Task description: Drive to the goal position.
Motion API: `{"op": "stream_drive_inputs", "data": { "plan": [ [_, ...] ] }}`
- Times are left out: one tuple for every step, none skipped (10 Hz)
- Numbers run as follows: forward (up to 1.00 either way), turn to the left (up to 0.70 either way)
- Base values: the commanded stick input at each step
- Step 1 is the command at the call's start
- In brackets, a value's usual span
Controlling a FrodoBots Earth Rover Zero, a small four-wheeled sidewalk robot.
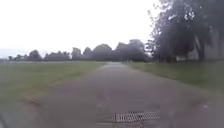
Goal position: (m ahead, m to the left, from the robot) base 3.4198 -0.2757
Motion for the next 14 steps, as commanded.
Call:
{"op": "stream_drive_inputs", "data": {
  "plan": [
    [1.0,0.0],
    [1.0,0.0],
    [1.0,0.0],
    [1.0,0.0],
    [1.0,0.0],
    [1.0,0.0],
    [1.0,0.0],
    [1.0,0.0],
    [1.0,0.0],
    [1.0,0.0],
    [1.0,-0.02],
    [1.0,-0.1],
    [1.0,-0.18],
    [1.0,-0.26]
  ]
}}
